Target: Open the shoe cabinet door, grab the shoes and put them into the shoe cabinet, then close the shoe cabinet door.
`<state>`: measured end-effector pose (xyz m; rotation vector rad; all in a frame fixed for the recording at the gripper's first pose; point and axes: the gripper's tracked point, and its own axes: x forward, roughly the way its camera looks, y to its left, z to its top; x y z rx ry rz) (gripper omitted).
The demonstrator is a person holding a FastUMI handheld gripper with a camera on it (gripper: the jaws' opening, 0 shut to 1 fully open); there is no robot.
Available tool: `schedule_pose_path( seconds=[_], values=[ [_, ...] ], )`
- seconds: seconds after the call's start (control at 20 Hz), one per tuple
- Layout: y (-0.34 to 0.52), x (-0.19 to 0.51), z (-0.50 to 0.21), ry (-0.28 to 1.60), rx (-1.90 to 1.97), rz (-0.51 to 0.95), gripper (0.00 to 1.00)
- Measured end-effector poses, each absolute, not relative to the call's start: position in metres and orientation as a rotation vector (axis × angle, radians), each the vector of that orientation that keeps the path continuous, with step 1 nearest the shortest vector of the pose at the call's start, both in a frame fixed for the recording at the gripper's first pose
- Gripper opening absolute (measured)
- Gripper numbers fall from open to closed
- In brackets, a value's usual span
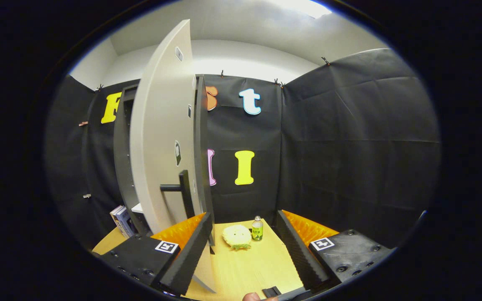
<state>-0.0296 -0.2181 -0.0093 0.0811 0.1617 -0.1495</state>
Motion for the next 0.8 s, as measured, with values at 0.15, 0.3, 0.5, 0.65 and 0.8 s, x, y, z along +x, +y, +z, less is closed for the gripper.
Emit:
schedule_pose_path(
  seconds=[0.15, 0.3, 0.5, 0.65, 0.8],
  values=[
    [-0.218, -0.024, -0.013, 0.178, 0.122, -0.135, 0.98],
    [-0.223, -0.029, -0.013, 0.163, 0.111, -0.149, 0.98],
    [-0.215, -0.031, -0.012, 0.173, 0.113, -0.163, 0.98],
    [-0.207, -0.031, -0.012, 0.18, 0.118, -0.17, 0.98],
    [-0.188, -0.033, -0.012, 0.185, 0.123, -0.154, 0.98]
  ],
)
